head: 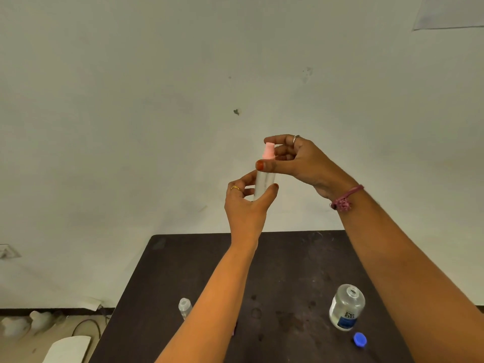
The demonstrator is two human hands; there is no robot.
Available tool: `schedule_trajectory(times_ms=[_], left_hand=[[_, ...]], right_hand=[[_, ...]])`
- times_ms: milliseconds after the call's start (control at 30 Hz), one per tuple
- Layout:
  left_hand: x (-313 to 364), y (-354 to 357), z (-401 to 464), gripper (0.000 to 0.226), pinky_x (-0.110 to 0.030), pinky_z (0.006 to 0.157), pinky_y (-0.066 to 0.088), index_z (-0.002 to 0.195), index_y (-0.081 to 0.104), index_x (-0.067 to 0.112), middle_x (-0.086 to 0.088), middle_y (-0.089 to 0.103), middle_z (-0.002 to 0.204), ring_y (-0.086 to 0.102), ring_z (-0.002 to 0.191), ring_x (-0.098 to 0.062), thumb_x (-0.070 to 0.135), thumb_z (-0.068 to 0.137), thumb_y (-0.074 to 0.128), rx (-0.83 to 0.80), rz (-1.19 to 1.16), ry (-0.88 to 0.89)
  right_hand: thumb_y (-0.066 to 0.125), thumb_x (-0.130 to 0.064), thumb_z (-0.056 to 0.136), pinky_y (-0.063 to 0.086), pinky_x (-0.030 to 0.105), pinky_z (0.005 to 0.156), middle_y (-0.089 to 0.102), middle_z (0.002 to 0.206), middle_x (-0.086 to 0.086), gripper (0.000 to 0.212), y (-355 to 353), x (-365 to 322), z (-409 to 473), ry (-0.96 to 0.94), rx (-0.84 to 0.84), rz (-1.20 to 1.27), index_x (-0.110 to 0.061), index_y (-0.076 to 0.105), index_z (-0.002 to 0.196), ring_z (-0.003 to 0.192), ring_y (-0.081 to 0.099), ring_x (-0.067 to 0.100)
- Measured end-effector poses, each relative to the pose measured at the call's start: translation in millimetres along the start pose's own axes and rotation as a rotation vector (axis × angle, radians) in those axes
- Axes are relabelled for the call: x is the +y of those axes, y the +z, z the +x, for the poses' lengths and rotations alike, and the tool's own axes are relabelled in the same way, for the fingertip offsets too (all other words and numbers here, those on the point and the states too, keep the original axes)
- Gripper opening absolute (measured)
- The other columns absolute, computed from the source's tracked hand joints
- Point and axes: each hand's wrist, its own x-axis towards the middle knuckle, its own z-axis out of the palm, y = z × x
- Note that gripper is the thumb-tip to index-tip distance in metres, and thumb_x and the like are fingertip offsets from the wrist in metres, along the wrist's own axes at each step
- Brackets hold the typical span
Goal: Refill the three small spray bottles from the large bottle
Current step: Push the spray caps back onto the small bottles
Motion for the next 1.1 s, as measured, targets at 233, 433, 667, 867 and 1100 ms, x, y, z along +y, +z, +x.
schedule_trajectory(times_ms=[233, 433, 667, 867, 1100], left_hand=[[-1.6, -1.1, 2.1, 0.039, -0.005, 0.066, 0.045, 0.102, 0.051, 0.037, 0.009, 0.057, 0.112, 0.058, 0.095, -0.008, 0.029, 0.077, 0.078, 0.004, -0.002, -0.009], [-5.4, -0.9, 2.2, 0.039, -0.005, 0.065, 0.046, 0.105, 0.052, 0.036, 0.011, 0.057, 0.111, 0.059, 0.096, -0.008, 0.029, 0.076, 0.078, -0.006, -0.009, -0.018], [-8.9, -0.3, 2.3, 0.040, -0.004, 0.063, 0.046, 0.107, 0.053, 0.034, 0.012, 0.057, 0.110, 0.059, 0.094, -0.004, 0.029, 0.076, 0.078, -0.013, 0.000, -0.031], [-8.9, -3.1, 4.3, 0.039, -0.005, 0.064, 0.046, 0.104, 0.054, 0.037, 0.013, 0.057, 0.109, 0.059, 0.096, -0.006, 0.030, 0.075, 0.079, -0.018, 0.004, -0.007], [-10.1, -1.0, 0.2, 0.041, -0.003, 0.062, 0.046, 0.106, 0.051, 0.035, 0.013, 0.056, 0.108, 0.058, 0.093, -0.003, 0.030, 0.076, 0.079, 0.000, -0.017, -0.031]], right_hand=[[0.079, -0.024, 0.070, 0.053, 0.030, 0.090, 0.071, 0.093, -0.001, 0.052, 3.6, 5.4, 1.4, -0.038, 0.063, 0.101, -0.018, 0.061, 0.118, 0.090, 0.068, 0.012], [0.077, -0.032, 0.069, 0.046, 0.031, 0.100, 0.065, 0.119, 0.000, 0.068, -2.9, 7.9, 2.6, 0.023, -0.096, 0.121, -0.019, 0.052, 0.131, 0.112, 0.061, 0.016], [0.081, -0.028, 0.067, 0.055, 0.026, 0.085, 0.065, 0.102, 0.000, 0.062, 15.3, 12.0, 2.9, 0.021, 0.058, 0.100, -0.019, 0.057, 0.123, 0.097, 0.064, 0.017], [0.077, -0.018, 0.074, 0.051, 0.028, 0.092, 0.071, 0.104, -0.002, 0.046, 10.0, 15.1, -1.9, 0.020, 0.022, 0.176, -0.016, 0.062, 0.118, 0.099, 0.066, 0.012], [0.077, -0.037, 0.068, 0.050, 0.023, 0.088, 0.062, 0.117, -0.002, 0.066, 17.4, 16.9, 0.6, 0.079, 0.030, 0.141, -0.022, 0.054, 0.127, 0.107, 0.060, 0.013]])
